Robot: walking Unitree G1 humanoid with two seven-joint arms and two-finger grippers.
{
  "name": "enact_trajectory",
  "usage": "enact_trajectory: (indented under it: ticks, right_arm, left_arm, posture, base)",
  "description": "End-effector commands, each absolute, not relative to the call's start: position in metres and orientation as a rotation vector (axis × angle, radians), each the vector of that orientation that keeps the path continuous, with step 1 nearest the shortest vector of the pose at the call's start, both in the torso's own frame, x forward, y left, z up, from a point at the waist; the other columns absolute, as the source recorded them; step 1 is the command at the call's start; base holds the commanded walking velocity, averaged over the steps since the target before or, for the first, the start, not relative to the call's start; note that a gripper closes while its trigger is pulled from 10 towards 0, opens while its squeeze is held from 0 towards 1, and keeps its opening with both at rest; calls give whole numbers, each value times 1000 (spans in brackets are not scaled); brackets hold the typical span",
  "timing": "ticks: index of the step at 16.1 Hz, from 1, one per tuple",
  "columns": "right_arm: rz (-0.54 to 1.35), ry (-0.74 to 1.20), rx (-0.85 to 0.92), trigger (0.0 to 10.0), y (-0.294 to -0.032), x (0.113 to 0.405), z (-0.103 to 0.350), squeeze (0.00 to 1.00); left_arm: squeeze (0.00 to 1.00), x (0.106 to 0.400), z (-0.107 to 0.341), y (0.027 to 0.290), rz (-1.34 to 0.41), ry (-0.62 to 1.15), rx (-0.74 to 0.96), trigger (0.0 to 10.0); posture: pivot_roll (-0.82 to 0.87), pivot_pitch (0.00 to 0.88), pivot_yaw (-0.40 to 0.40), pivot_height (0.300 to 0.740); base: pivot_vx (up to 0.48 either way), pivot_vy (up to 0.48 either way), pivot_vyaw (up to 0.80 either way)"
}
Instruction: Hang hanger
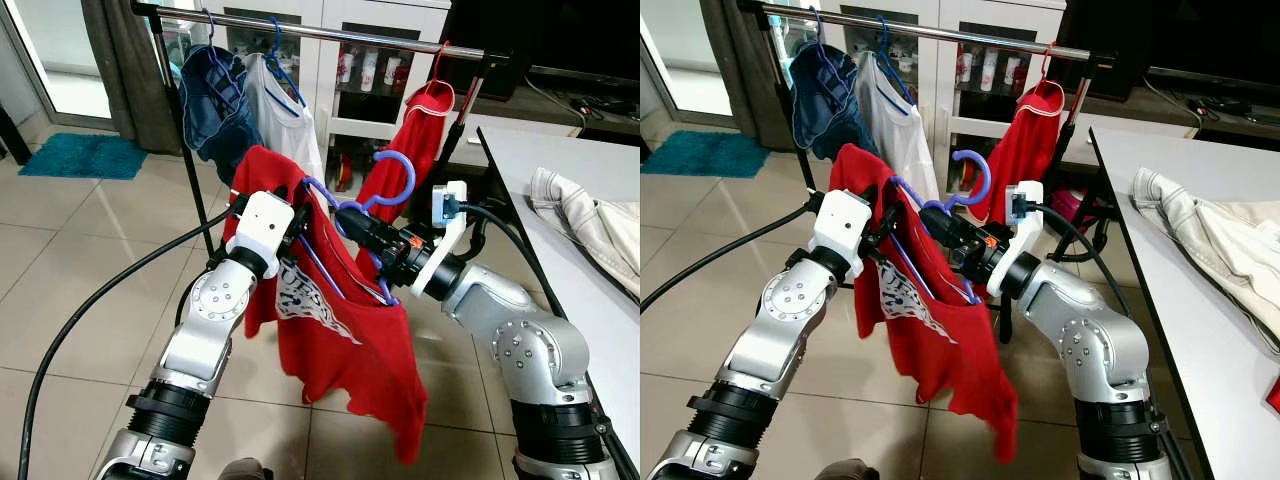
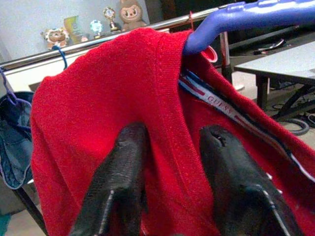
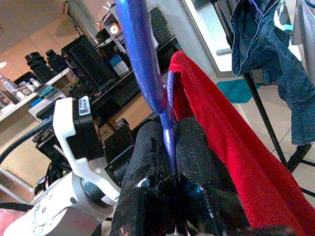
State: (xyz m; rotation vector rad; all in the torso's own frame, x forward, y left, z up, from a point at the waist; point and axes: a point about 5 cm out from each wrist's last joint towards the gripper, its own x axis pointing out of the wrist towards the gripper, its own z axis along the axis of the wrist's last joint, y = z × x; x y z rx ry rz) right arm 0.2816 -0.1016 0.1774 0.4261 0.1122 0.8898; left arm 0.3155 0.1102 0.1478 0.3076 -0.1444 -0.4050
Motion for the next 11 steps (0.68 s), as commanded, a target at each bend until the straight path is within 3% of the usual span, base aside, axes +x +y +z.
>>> enact_trajectory:
  ticks: [1, 11]
  right_arm:
    - [918, 68, 430, 0, -102, 279, 184, 0]
    - [913, 75, 418, 0, -101, 279, 182, 0]
  left_arm:
    - [0, 319, 153, 108, -417, -162, 311, 0]
    - [0, 315, 155, 108, -446, -181, 303, 0]
  posture:
    - [85, 0, -46, 740]
    - [84, 0, -50, 740]
  base:
    - [0, 0, 0]
    - [0, 0, 0]
